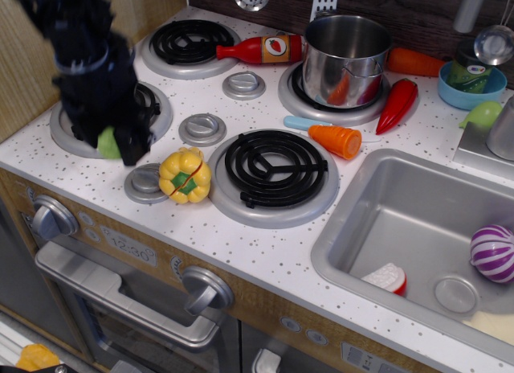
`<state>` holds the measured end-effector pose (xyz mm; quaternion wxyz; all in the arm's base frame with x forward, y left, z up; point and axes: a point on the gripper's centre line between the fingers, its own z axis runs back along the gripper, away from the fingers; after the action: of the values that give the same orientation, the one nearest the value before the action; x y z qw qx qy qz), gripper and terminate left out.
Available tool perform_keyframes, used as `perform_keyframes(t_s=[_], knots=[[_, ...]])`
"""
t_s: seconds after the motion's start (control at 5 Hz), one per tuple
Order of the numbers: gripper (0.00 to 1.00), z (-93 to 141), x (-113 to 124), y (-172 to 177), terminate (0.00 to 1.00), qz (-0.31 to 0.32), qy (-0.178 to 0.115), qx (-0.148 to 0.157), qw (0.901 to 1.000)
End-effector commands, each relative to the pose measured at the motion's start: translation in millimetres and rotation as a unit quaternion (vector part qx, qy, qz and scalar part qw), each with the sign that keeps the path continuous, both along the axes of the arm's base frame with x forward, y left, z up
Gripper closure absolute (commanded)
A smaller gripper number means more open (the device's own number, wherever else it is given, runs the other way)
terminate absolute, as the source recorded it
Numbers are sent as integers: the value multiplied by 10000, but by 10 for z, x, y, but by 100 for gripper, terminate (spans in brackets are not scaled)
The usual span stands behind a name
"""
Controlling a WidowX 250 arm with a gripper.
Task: Put broccoli in pot or pan
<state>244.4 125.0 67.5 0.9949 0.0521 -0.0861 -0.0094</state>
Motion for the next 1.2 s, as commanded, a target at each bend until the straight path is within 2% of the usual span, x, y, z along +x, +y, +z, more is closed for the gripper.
perform_keyframes(t_s=[0.0, 0.2, 0.4, 0.6, 0.8, 1.0], knots=[[100, 778, 539, -124, 0, -50, -650, -80, 9978], [100, 741, 1024, -626, 0, -110, -888, 9, 9960], [100, 694, 1508, -912, 0, -212, -1359, 143, 9904], [100, 616, 1823, -1042, 0, -49, -1941, 259, 9806], [100, 613, 1998, -1155, 0, 10, -2333, 490, 9712], [100, 602, 2135, -1222, 0, -91, -2427, 454, 9690]])
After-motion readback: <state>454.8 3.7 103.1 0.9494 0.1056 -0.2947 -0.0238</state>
